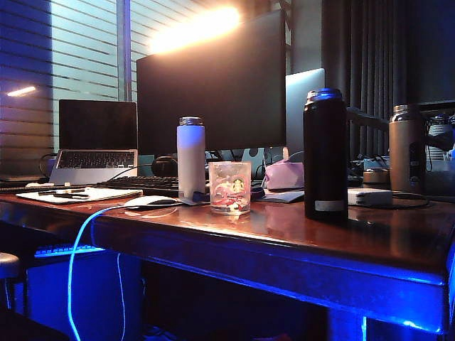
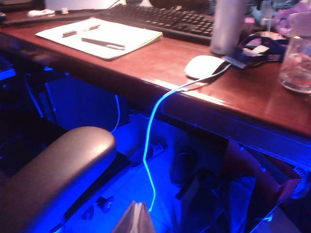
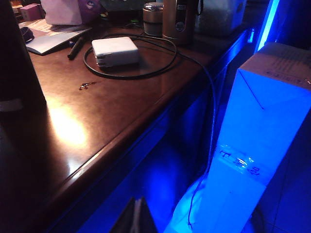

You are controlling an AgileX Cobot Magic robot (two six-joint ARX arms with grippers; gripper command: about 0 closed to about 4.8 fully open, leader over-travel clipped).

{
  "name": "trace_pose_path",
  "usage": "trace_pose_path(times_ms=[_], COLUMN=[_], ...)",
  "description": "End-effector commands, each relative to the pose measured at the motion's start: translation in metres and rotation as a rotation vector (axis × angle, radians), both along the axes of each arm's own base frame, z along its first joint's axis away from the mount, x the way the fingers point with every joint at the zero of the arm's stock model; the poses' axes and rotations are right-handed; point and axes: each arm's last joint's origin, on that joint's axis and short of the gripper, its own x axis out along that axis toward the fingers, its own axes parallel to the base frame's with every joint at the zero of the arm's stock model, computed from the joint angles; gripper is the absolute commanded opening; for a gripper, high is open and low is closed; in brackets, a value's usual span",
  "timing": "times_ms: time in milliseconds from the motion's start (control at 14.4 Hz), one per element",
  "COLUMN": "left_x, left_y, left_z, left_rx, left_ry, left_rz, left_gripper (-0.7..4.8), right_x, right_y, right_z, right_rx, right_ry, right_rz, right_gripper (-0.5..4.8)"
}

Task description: Pick up the black thermos, pour a little water from inside into the glass cup, then place the black thermos back on the table.

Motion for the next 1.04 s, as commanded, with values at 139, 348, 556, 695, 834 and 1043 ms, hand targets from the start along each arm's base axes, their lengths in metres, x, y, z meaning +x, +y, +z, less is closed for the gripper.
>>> trace_pose_path(times_ms=[139,348,556,695,834,1043], left_x=[-0.0003,-0.0003,-0.0003,-0.0003,-0.0003,-0.0003], left_y=[0.0018,0.0015,0.0015,0.0015,0.0015,0.0015], left_z=[-0.0033,-0.0031,-0.003,-0.003,-0.003,-0.0031], left_rx=[-0.066,-0.072,-0.072,-0.072,-0.072,-0.072], left_ry=[0.03,0.028,0.028,0.028,0.028,0.028], left_rz=[0.074,0.067,0.067,0.067,0.066,0.066], left_gripper=[-0.03,-0.02,-0.02,-0.02,-0.02,-0.02], right_x=[0.0002,0.0002,0.0002,0.0002,0.0002,0.0002], right_y=[0.0001,0.0001,0.0001,0.0001,0.0001,0.0001], right_z=[-0.0005,-0.0005,-0.0006,-0.0005,-0.0005,-0.0005], right_rx=[0.002,0.002,0.002,0.002,0.002,0.002], right_ry=[-0.005,-0.005,-0.004,-0.005,-0.005,-0.005], right_rz=[0.004,0.004,0.003,0.003,0.003,0.003], right_gripper=[-0.01,-0.01,-0.01,-0.01,-0.01,-0.01])
